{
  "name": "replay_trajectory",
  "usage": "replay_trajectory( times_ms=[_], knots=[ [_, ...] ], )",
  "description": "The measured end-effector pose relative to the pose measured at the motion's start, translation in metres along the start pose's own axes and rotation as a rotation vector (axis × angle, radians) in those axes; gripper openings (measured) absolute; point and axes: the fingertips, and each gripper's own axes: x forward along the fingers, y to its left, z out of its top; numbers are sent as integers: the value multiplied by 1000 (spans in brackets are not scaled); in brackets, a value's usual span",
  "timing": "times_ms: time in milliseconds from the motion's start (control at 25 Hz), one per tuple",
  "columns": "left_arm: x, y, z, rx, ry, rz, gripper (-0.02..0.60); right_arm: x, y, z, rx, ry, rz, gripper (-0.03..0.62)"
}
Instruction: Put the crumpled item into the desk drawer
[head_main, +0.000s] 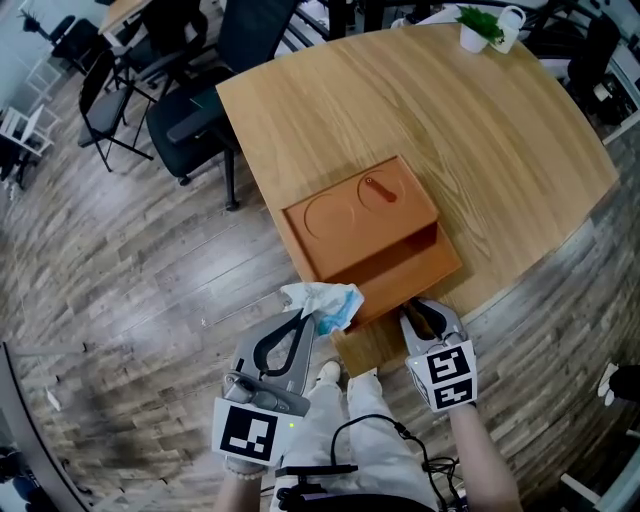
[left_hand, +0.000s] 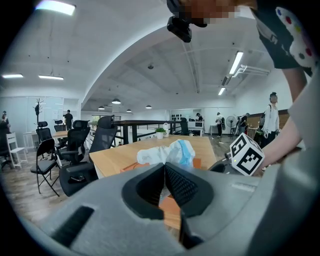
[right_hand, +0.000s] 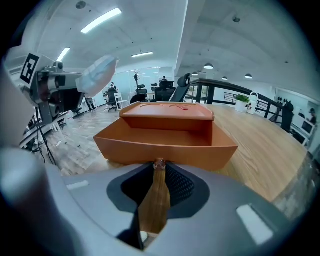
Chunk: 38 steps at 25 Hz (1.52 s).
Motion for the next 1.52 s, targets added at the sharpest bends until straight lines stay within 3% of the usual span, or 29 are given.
replay_trajectory(
  times_ms=[360, 960, 1200, 1520],
  knots=[
    [2, -14, -1, 18, -5, -37, 6, -18, 6, -22, 19, 12, -16, 81],
    [-11, -22, 4, 41, -5, -43, 6, -33, 7, -22, 111, -51, -51, 95],
    [-16, -26, 24, 69, -33, -58, 6, -66, -3, 2, 123, -145, -102, -5],
    [-21, -36, 60, 110, -70, -80, 6, -123, -20, 50, 88, -263, -197, -3]
  ],
)
